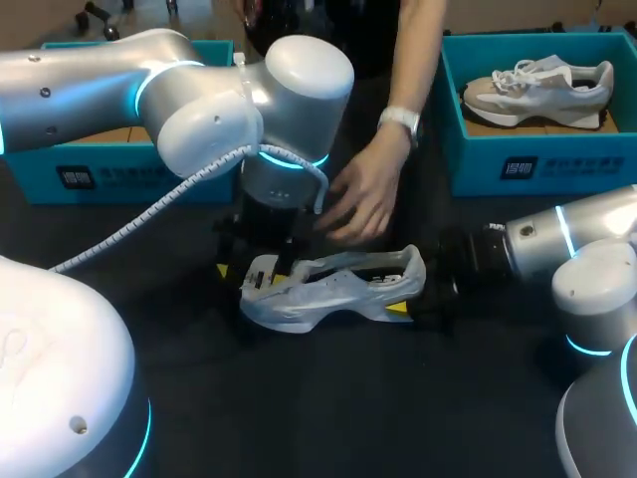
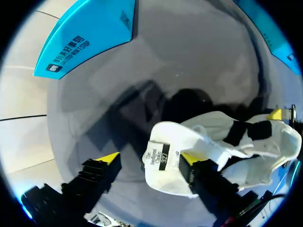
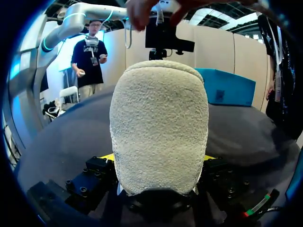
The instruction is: Take the shoe out of the shoebox, open the shoe tongue, remove and reinsert the insole, then place the shoe into the shoebox
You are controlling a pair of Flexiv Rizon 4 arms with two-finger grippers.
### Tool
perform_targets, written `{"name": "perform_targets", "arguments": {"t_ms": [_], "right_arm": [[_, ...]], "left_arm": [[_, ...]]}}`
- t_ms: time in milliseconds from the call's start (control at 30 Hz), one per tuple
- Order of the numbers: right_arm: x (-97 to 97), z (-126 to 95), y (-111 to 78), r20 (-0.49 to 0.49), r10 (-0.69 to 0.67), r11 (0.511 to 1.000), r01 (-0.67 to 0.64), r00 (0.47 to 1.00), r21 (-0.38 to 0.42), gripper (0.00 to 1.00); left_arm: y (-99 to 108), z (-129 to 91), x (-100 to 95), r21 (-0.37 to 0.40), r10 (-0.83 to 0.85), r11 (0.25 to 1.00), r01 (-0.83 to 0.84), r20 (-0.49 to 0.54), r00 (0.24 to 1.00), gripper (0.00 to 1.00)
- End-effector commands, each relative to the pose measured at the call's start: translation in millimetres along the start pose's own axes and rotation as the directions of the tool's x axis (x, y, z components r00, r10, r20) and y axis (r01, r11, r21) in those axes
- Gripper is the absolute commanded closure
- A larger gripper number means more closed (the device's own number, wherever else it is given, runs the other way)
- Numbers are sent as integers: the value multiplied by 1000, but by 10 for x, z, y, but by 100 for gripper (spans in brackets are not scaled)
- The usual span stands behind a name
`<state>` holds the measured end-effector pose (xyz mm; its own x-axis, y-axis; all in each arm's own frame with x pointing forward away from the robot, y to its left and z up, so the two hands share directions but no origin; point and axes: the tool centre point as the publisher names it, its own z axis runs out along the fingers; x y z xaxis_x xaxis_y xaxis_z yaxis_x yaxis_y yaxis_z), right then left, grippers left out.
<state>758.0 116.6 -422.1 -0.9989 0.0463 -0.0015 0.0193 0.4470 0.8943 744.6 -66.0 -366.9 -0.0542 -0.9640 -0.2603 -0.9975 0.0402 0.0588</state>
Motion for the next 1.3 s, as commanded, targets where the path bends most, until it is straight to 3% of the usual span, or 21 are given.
{"name": "perform_targets", "arguments": {"t_ms": [33,667,833,1033,1300], "right_arm": [[1,20,-12,1,0,1000,-1,1000,5,100],[1,20,-12,1,0,1000,-1,1000,5,100],[1,20,-12,1,0,1000,-1,1000,5,100],[1,20,-12,1,0,1000,-1,1000,5,100],[1,20,-12,1,0,1000,-1,1000,5,100]], "left_arm": [[57,-108,-98,17,28,999,-27,-44,999,0],[80,-393,-36,41,280,960,-278,-103,954,0],[73,-459,-40,39,387,922,-385,-106,916,0],[75,-520,-42,88,493,869,-486,-89,865,0],[14,-662,5,70,556,831,-551,-113,824,0]]}}
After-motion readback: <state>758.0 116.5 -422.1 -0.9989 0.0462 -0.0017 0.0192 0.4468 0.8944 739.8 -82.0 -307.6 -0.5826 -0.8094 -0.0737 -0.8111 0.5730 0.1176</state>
